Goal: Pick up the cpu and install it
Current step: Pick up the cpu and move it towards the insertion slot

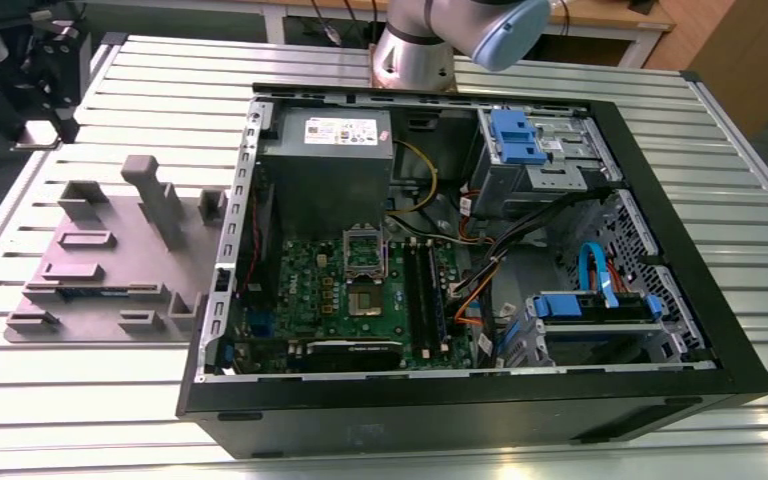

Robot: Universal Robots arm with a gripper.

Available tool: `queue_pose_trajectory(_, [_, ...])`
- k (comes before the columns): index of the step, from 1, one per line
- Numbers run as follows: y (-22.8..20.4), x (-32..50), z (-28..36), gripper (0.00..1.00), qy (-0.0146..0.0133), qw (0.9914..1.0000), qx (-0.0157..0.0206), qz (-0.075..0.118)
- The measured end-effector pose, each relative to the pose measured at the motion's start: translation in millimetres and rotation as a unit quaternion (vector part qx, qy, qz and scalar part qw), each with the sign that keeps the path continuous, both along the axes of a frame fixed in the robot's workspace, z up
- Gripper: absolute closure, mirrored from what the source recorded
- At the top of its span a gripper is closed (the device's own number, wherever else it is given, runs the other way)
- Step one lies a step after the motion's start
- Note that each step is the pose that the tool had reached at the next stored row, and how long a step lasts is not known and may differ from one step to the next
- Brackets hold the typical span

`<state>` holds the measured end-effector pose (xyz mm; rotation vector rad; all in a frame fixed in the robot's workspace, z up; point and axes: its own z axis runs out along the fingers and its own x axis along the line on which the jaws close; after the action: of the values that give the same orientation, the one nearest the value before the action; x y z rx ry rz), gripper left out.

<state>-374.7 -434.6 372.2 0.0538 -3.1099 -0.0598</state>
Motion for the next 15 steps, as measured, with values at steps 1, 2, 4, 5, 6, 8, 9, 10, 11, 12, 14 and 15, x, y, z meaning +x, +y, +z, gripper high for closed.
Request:
queue_pose_trajectory(1, [0.0, 1.0, 0.0, 0.53, 0.0000, 1.00000, 0.0000, 0.000])
queue_pose_trajectory(2, [0.0, 1.9, 0.0, 0.53, 0.0000, 1.00000, 0.0000, 0.000])
queue_pose_trajectory(4, [0.0, 3.5, 0.0, 0.53, 0.0000, 1.00000, 0.0000, 0.000])
queue_pose_trajectory(5, [0.0, 4.2, 0.0, 0.53, 0.0000, 1.00000, 0.0000, 0.000])
queue_pose_trajectory(6, [-0.1, 4.8, 0.0, 0.53, 0.0000, 1.00000, 0.0000, 0.000])
queue_pose_trajectory(8, [-0.1, 6.1, 0.0, 0.53, 0.0000, 1.00000, 0.0000, 0.000])
queue_pose_trajectory(9, [0.0, 6.6, 0.0, 0.53, 0.0000, 1.00000, 0.0000, 0.000])
queue_pose_trajectory(10, [0.0, 7.1, 0.0, 0.53, 0.0000, 1.00000, 0.0000, 0.000])
queue_pose_trajectory(11, [-0.1, 7.4, 0.0, 0.53, 0.0000, 1.00000, 0.0000, 0.000])
queue_pose_trajectory(12, [-0.1, 7.8, -0.1, 0.53, 0.0000, 1.00000, 0.0000, 0.000])
queue_pose_trajectory(14, [-0.1, 9.1, 0.0, 0.53, 0.0000, 1.00000, 0.0000, 0.000])
queue_pose_trajectory(15, [-0.1, 9.9, 0.0, 0.53, 0.0001, 1.00000, 0.0000, 0.000])
